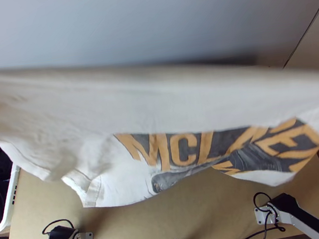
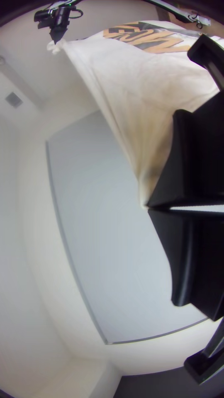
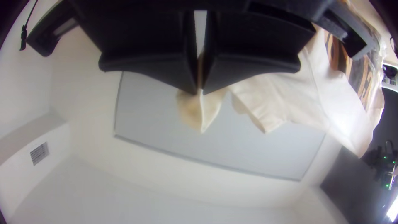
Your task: Fold the t-shirt
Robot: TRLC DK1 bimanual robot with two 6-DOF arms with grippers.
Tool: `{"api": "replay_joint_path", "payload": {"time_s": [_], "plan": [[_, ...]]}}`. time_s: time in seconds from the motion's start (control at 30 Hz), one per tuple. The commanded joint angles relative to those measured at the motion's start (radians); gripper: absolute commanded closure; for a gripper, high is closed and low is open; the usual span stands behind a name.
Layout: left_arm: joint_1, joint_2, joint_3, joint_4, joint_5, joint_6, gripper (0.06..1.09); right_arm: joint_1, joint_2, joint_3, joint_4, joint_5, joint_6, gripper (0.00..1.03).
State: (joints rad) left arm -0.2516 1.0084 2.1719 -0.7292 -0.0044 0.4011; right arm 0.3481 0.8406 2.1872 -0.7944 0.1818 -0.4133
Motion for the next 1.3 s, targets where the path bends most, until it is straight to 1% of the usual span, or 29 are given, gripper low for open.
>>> {"api": "replay_joint_path", "payload": {"time_s": [0.0, 0.07, 0.13, 0.27, 0.37, 0.57, 0.67, 0.83, 1.03, 1.17, 1.27], "plan": [[0.0, -0.113, -0.142, -0.068, 0.034, -0.015, 1.05, -0.072, -0.095, -0.03, -0.2, -0.042, 0.073, 1.0], [0.0, -0.136, -0.175, -0.088, 0.035, -0.015, 1.05, -0.124, -0.118, -0.047, -0.247, -0.094, 0.105, 1.0], [0.0, -0.16, -0.216, -0.102, 0.035, -0.018, 1.05, -0.153, -0.144, -0.092, -0.269, -0.125, 0.13, 1.0], [0.0, -0.24, -0.388, -0.107, 0.035, -0.022, 1.05, -0.159, -0.189, -0.234, -0.267, -0.131, 0.186, 1.0], [0.0, -0.283, -0.511, -0.073, 0.035, -0.044, 1.05, -0.159, -0.21, -0.368, -0.18, -0.133, 0.208, 1.0], [0.0, -0.304, -0.735, 0.067, 0.034, -0.059, 1.05, -0.144, -0.198, -0.642, 0.069, -0.134, 0.223, 1.0], [-0.003, -0.309, -0.859, 0.139, 0.034, -0.056, 1.05, -0.135, -0.172, -0.764, 0.187, -0.134, 0.226, 1.0], [-0.008, -0.289, -1.017, 0.277, 0.034, -0.061, 1.05, -0.126, -0.097, -0.928, 0.36, -0.134, 0.258, 1.0], [0.0, -0.198, -1.156, 0.435, 0.032, -0.077, 1.05, -0.078, 0.049, -1.064, 0.554, -0.133, 0.292, 1.0], [0.028, -0.099, -1.233, 0.577, 0.032, -0.076, 1.05, -0.066, 0.19, -1.083, 0.666, -0.133, 0.307, 1.0], [0.066, 0.01, -1.25, 0.665, 0.034, -0.077, 1.05, -0.063, 0.295, -1.067, 0.73, -0.133, 0.307, 1.0]]}}
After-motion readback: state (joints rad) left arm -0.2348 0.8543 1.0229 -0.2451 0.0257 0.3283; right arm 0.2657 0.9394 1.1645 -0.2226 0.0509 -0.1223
